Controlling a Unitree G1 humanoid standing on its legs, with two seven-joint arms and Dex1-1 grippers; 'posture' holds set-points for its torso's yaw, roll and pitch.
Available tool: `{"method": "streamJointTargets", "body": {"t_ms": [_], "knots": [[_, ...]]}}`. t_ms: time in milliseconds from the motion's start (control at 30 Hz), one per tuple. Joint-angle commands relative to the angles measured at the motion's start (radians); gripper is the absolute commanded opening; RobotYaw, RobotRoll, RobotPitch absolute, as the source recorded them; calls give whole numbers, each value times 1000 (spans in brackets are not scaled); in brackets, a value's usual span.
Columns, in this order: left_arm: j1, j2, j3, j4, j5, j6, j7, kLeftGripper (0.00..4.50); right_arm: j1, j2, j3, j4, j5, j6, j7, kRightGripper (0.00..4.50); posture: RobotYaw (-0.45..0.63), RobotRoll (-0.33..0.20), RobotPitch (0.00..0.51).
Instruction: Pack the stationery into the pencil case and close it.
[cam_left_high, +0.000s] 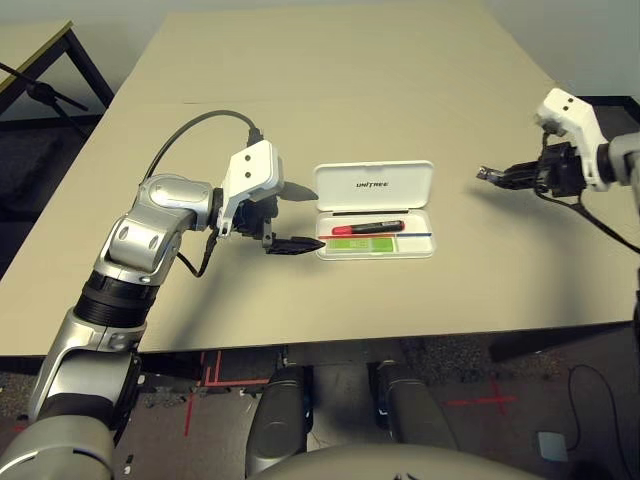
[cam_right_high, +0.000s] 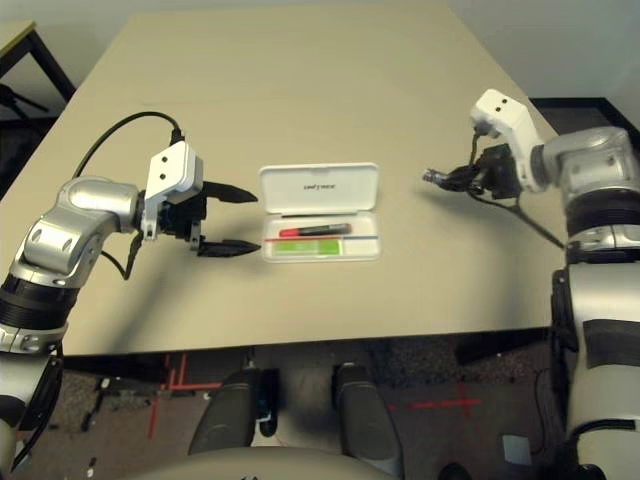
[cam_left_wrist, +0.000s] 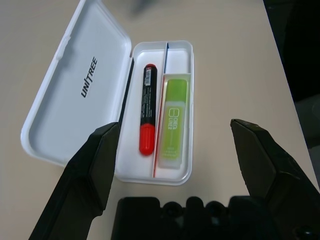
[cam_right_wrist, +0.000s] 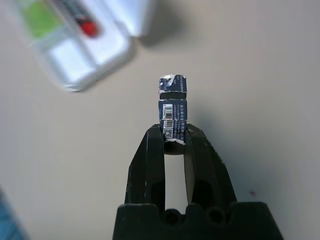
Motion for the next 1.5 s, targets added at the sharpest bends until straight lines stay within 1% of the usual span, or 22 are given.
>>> {"method": "streamJointTargets", "body": {"t_ms": [33,167,333,467,733,867,1333,1400,1467,1500], "knots": [[-2,-2,-1,6,-7,-5,3,4500,35,11,62,-165,63,50,38,264,13,0,129],[-3,-3,0,2,-7,-2,4,4500,82,57,101,-287,57,30,38,264,13,0,122],[1,-6,-3,-4,-6,-4,9,4500,100,126,131,-329,32,-27,30,264,14,0,116],[0,-9,-7,-3,-5,-6,14,4500,114,170,156,-328,13,-82,13,264,22,0,117],[11,-4,-1,-14,-9,-2,16,4500,140,175,187,-287,-24,-191,2,264,29,0,118],[10,-3,-2,-14,-8,0,19,4500,142,198,185,-285,-18,-179,-3,264,30,0,119],[3,-3,-3,-4,-6,-3,16,4500,164,217,186,-279,-16,-175,5,264,27,0,121],[2,-2,-3,-3,-5,-3,16,4500,163,223,185,-269,-19,-183,-5,1014,27,0,123],[1,-2,-3,-3,-6,1,17,4500,162,225,184,-265,-20,-187,-7,1638,28,0,123],[1,-1,-3,-3,-6,4,17,4500,160,222,181,-262,-19,-187,-5,2051,29,0,124]]}}
